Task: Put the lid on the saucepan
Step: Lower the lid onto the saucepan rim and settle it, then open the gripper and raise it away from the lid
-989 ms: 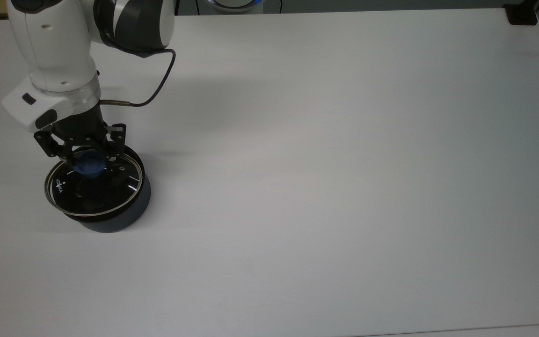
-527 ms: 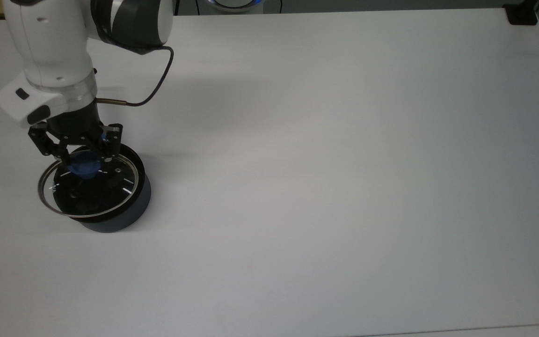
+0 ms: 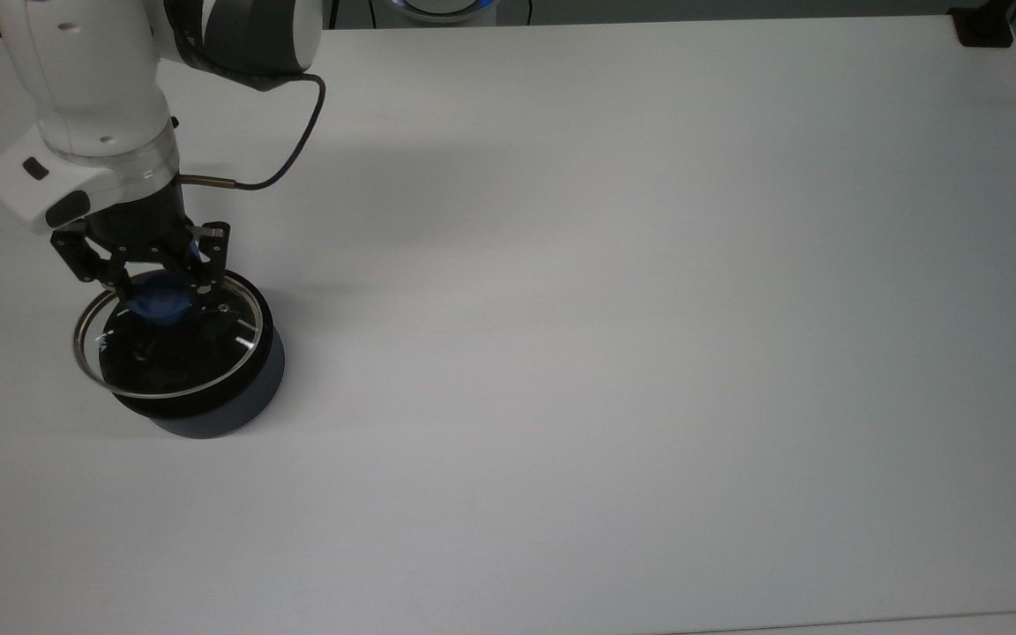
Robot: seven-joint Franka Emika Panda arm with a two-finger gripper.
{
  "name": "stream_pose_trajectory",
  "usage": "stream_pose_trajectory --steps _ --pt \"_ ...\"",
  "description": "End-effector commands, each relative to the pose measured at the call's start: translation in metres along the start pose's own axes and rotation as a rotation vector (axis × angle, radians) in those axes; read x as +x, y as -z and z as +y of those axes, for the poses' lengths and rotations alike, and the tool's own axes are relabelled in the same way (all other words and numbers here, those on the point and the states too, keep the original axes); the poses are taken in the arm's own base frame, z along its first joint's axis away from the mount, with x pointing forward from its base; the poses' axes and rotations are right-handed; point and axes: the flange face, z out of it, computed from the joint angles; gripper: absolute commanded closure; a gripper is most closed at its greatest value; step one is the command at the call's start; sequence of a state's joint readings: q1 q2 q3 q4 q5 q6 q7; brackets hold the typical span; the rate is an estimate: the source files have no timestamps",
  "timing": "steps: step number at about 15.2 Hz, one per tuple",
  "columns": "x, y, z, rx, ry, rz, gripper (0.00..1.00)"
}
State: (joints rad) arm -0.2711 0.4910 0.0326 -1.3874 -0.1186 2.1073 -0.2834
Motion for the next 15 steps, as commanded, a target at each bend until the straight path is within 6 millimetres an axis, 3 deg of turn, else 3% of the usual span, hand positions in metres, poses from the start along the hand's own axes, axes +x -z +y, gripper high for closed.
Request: stream_pose_trajectory --steps 1,6,11,15 --pt "-0.001 0.011 -0.007 0.013 -0.009 -0.029 0.45" --pt "-0.002 0.009 -0.008 0.012 -0.006 -0.034 0.41" --pt "-0.003 -0.004 -0.009 0.009 -0.005 -0.043 0.01" --pt "-0.003 0.006 -0.006 0.007 -0.011 -0.031 0.00"
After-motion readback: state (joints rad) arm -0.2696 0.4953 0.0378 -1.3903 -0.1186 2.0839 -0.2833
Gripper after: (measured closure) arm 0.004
